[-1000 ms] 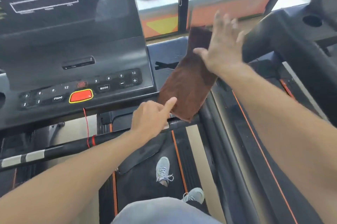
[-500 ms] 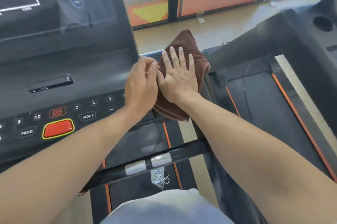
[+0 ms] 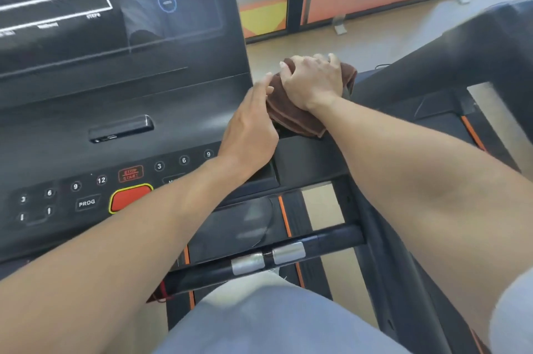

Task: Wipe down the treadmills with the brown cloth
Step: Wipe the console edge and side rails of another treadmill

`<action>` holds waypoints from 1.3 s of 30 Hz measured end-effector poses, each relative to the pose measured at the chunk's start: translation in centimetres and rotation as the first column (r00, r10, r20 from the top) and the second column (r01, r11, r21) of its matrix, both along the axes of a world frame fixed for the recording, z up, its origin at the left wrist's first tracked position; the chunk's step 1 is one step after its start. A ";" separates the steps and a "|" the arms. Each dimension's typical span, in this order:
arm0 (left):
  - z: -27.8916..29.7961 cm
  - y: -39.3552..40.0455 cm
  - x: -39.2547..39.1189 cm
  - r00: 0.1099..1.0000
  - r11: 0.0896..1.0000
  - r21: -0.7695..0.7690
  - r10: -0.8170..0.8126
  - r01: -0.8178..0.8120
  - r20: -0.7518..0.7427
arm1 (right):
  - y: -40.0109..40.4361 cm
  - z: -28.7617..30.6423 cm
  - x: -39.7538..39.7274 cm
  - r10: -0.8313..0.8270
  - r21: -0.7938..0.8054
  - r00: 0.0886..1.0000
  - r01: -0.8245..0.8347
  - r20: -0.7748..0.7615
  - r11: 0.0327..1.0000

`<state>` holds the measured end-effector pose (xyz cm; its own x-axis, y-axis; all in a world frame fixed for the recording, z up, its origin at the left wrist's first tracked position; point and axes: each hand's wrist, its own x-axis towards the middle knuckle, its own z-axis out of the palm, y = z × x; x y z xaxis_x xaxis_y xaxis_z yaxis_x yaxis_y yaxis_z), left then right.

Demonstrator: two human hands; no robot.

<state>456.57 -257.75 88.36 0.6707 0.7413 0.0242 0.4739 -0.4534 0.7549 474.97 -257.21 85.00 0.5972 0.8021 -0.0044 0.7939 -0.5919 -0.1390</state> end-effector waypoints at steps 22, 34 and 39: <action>1.5 4.3 10.9 0.994 0.972 -0.235 -0.052 0.029 -0.094 | -10.1 -2.2 -8.3 0.189 0.056 0.977 -0.184 -0.103 0.981; -0.9 6.1 12.4 0.980 0.884 -0.432 0.119 -0.179 -0.162 | -1.2 -0.2 -0.5 -0.107 -0.060 0.991 0.103 -0.078 0.993; -2.0 5.7 12.6 0.969 0.946 -0.297 0.053 -0.127 -0.243 | -0.2 0.6 1.4 -0.197 -0.031 0.966 0.195 -0.169 0.980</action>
